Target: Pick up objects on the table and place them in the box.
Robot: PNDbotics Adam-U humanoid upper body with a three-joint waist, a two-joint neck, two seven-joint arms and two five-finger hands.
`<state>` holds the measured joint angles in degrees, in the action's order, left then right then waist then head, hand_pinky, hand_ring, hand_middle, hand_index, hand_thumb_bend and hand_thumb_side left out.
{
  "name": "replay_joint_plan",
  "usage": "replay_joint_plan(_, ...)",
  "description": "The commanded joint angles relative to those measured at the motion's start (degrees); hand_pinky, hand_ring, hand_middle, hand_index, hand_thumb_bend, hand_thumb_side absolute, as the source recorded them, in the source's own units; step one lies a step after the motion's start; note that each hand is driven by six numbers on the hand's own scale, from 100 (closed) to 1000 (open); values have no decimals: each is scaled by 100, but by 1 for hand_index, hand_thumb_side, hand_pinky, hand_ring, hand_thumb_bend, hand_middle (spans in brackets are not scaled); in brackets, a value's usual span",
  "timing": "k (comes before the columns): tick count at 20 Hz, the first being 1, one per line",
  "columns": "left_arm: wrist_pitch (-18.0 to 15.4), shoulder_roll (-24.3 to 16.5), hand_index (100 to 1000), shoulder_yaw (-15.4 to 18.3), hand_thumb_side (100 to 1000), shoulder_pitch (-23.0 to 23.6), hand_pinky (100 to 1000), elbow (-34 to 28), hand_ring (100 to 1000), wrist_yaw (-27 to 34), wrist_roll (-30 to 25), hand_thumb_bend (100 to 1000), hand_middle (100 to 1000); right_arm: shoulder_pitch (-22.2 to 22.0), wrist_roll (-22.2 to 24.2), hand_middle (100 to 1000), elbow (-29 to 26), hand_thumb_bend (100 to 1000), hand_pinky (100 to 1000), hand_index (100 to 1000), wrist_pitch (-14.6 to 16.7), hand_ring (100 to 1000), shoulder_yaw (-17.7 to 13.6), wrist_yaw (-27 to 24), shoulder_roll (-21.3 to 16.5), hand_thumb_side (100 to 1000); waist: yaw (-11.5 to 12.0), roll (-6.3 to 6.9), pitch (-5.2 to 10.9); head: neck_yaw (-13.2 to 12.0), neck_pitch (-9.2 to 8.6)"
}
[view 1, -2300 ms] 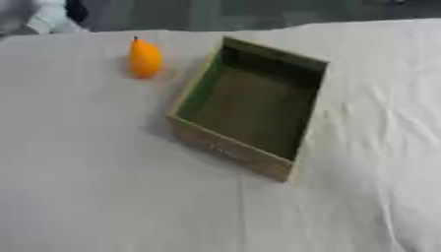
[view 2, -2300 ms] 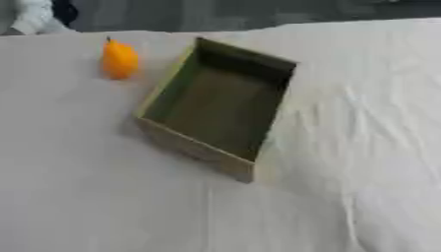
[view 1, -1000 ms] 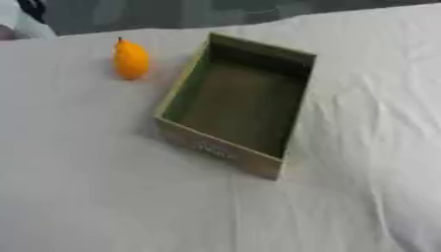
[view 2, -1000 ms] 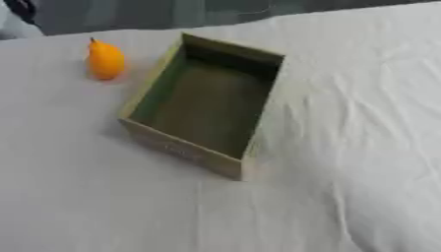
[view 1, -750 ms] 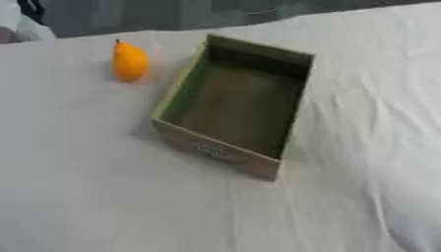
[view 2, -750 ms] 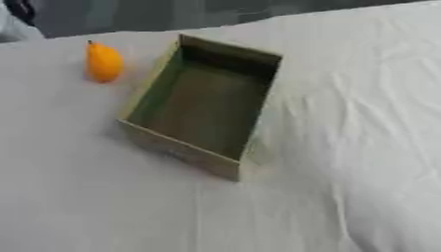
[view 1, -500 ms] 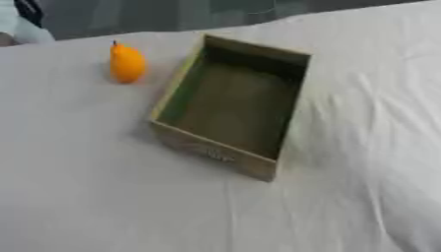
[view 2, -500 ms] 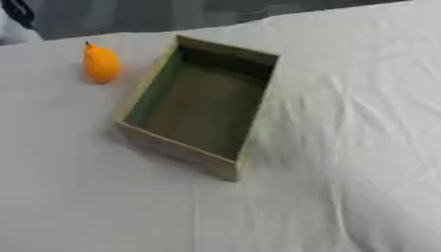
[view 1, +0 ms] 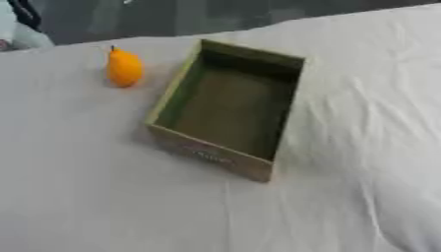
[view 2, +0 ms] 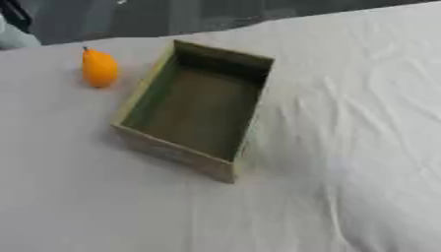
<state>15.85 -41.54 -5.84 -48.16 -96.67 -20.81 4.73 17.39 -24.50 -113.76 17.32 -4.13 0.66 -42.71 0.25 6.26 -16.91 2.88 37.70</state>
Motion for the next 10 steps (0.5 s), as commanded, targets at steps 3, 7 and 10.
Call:
replay_joint_plan(3, -181, -59, 886, -228, 1000, -621, 815, 1050, 861, -555, -521, 259, 819, 82, 31, 806, -83, 100, 754, 900, 34, 815, -21, -36, -211, 595, -60, -23, 143, -64, -24)
replay_joint_plan(7, -394, 219, 965, -324, 1000, -1118, 815, 2007, 862, -1014, -839, 280, 813, 115, 58, 805, -83, 100, 754, 900, 40, 814, -5, -65, -209, 595, -131, -1, 119, -135, -90)
replay_joint_plan(10, -606, 488, 983, -295, 1000, -1458, 819, 2685, 869, -1324, -962, 303, 825, 158, 84, 805, -83, 100, 754, 900, 50, 814, 10, -82, -214, 595, -187, 17, 77, -186, -169)
